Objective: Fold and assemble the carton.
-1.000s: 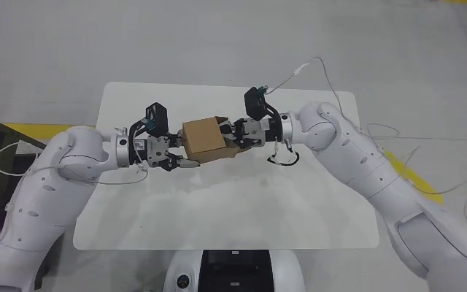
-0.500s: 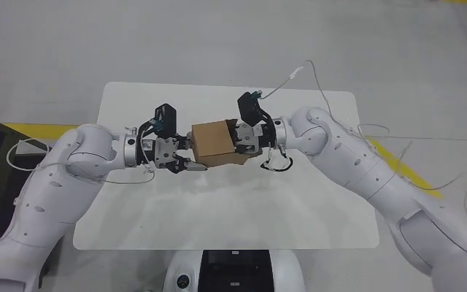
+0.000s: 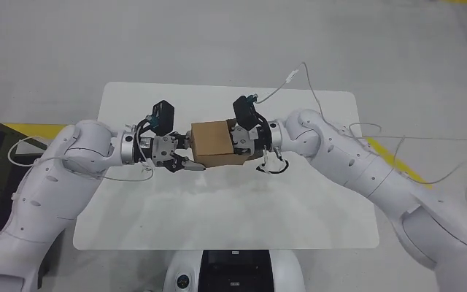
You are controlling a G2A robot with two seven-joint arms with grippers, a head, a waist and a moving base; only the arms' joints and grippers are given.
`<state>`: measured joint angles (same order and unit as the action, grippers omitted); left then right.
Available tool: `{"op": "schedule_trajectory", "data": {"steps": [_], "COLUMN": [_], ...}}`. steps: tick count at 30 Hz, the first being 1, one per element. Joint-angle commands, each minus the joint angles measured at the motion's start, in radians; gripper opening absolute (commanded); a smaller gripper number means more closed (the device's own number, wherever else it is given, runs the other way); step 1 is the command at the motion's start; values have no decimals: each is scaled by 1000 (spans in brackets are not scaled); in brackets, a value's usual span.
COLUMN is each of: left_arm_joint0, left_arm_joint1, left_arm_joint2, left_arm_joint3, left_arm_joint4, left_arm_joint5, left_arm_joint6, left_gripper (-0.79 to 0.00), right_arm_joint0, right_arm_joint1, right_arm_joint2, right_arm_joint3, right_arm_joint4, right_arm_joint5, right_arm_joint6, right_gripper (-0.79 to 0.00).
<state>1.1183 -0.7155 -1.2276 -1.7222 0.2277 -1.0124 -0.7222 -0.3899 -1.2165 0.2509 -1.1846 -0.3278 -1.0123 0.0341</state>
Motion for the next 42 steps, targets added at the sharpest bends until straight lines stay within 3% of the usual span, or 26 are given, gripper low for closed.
{"op": "schedule_trajectory", "data": {"steps": [1,8,17,18,19,34,42], "left_arm_joint0": [-3,-19,-34,-35,-34,-5,34], "left_arm_joint1": [1,4,6,6,7,25,35], "left_arm_joint2": [3,17,32,33,33,-28,-83], "left_arm_joint3": [1,8,14,12,10,-67,-50], "left_arm_joint4": [-6,-18,-23,-24,-26,-73,-122], "left_arm_joint5": [0,0,3,6,9,47,36], "left_arm_joint6": [-5,-19,-27,-28,-30,-28,8], "left_gripper": [-422,-419,-385,-108,0,0,0], "right_arm_joint0": [9,42,31,30,29,-2,-8], "right_arm_joint1": [-2,-10,-20,-21,-21,-35,-34], "right_arm_joint2": [-19,-81,-81,-81,-81,-81,-81], "right_arm_joint3": [5,19,33,34,34,38,69], "right_arm_joint4": [-16,-75,-122,-123,-123,-124,-124], "right_arm_joint5": [0,0,0,0,0,0,0], "right_arm_joint6": [-32,-153,-210,-212,-215,-386,-451], "right_gripper": [-785,-785,-785,-785,-785,-785,-785]}}
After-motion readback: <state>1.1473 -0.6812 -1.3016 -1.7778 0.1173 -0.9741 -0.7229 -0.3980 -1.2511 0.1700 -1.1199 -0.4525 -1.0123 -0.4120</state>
